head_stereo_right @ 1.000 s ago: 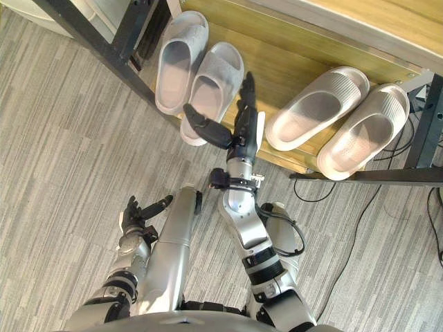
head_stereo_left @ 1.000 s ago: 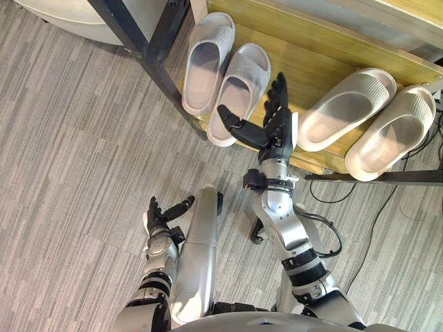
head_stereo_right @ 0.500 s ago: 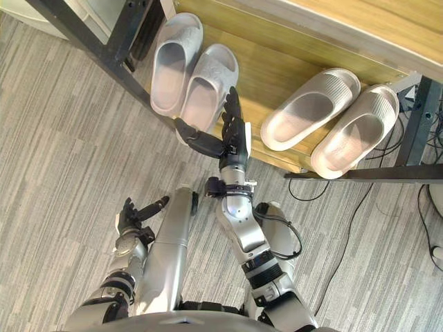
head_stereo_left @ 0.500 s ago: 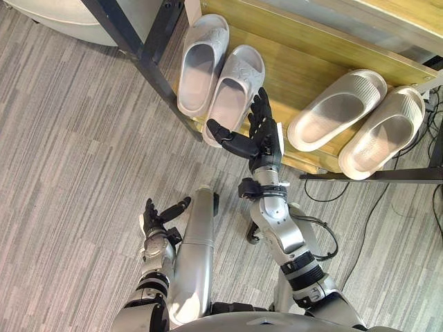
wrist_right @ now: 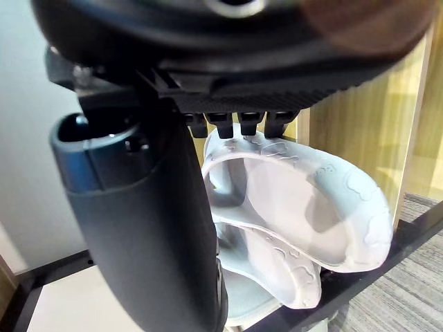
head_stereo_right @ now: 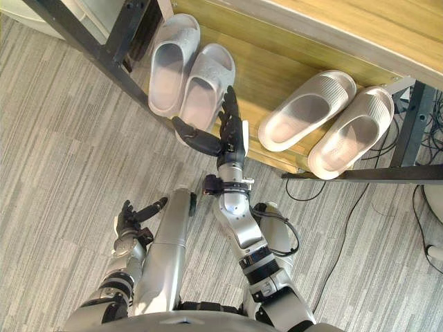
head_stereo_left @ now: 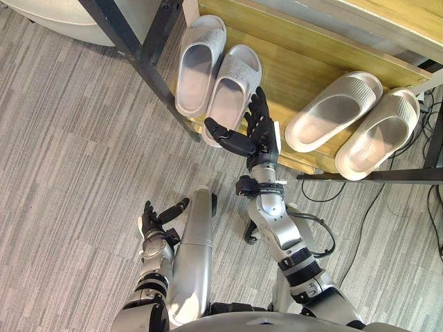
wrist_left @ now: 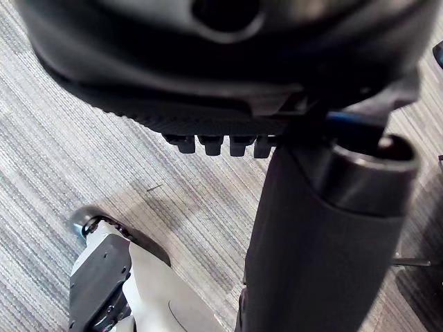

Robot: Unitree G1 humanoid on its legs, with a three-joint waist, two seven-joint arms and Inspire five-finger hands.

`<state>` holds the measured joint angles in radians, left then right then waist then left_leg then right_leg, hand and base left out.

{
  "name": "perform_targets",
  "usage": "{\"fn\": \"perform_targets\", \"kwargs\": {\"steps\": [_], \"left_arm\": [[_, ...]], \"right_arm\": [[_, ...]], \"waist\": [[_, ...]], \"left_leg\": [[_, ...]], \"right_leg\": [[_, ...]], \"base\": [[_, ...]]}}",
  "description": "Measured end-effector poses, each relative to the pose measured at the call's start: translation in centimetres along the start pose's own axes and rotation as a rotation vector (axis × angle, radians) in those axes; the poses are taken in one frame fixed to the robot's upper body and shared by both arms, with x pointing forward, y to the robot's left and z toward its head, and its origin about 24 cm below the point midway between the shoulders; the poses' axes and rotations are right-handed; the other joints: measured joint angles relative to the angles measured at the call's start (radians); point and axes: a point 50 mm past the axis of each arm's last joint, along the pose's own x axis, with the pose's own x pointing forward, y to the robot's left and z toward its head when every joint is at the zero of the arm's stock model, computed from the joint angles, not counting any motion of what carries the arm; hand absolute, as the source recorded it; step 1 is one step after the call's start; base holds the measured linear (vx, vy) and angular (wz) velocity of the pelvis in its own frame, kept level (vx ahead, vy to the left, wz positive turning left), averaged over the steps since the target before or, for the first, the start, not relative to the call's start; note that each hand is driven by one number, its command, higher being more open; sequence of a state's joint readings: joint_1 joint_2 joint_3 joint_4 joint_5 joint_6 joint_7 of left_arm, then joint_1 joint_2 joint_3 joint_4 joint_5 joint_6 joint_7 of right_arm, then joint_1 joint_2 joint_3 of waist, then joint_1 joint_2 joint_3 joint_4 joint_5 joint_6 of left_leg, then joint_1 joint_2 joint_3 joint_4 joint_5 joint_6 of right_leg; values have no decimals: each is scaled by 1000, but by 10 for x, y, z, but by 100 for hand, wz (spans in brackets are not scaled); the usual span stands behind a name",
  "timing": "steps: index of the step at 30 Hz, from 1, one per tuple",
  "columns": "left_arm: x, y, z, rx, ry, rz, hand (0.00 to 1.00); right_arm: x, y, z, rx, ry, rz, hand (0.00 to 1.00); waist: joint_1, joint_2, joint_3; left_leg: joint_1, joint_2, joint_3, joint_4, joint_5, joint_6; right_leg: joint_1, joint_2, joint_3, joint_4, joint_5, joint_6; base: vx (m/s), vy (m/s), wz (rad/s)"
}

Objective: Organize the slippers on the shoe rack

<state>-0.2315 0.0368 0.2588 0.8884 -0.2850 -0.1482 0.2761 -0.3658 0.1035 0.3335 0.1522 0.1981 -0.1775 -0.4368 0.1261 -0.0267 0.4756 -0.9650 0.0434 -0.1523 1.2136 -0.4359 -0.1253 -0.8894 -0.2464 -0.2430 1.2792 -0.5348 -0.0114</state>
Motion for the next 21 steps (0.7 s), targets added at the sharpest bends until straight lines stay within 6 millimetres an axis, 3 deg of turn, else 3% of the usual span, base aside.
{"fn": "perform_targets", "kwargs": {"steps": [13, 21], "left_arm": [[-1, -4, 0, -7, 5, -18, 100], [-2, -8, -4, -13, 16, -31, 100]], "right_arm": [[21, -6, 19, 56, -64, -117, 100], [27, -14, 21, 57, -66, -155, 100]], "waist": [[15, 9, -3], [25, 22, -9]], "left_leg": [[-22, -6, -4, 13, 0, 1], [-31, -9, -4, 23, 0, 3]], "right_leg": [[-14, -7, -3, 12, -1, -2], [-21, -13, -4, 23, -3, -6]], "base": [[0, 0, 0], [6, -8, 1]]}}
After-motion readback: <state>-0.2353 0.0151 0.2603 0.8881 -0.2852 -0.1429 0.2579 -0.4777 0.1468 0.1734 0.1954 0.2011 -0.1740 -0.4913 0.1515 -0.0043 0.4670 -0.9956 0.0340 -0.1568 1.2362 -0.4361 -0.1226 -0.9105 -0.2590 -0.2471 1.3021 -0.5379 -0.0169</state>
